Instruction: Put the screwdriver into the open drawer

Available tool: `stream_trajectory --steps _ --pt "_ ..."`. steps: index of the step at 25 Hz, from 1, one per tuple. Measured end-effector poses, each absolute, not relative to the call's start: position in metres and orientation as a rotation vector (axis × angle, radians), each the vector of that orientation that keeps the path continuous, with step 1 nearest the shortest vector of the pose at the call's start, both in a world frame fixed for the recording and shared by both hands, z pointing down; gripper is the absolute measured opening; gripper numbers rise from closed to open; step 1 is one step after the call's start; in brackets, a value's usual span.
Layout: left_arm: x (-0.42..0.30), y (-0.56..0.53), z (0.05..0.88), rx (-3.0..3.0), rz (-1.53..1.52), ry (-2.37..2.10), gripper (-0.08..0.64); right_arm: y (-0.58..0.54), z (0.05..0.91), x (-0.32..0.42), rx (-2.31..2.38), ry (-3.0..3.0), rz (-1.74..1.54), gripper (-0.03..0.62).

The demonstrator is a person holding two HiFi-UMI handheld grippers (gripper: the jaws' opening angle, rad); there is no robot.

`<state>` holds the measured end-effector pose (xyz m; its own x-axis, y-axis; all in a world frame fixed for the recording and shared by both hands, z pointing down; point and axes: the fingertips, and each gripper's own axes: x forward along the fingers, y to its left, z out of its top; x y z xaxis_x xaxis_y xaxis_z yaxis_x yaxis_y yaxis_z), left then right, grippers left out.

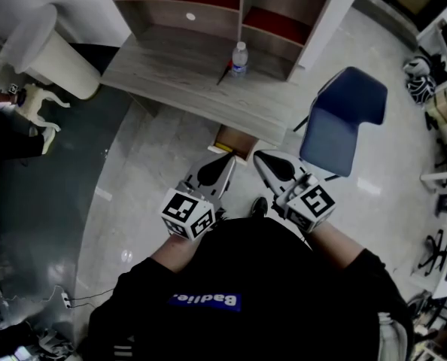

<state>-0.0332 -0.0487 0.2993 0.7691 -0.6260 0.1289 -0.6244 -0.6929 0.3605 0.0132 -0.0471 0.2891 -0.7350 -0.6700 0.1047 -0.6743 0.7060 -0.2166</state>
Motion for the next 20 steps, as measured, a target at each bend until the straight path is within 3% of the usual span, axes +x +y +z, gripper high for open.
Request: stream_trajectory --steps 20 --pt "-0.03 -0.046 0.287 2.648 -0.009 -0.934 0.003 -0.042 0.287 0.007 1.09 -2.901 0.35 0.028"
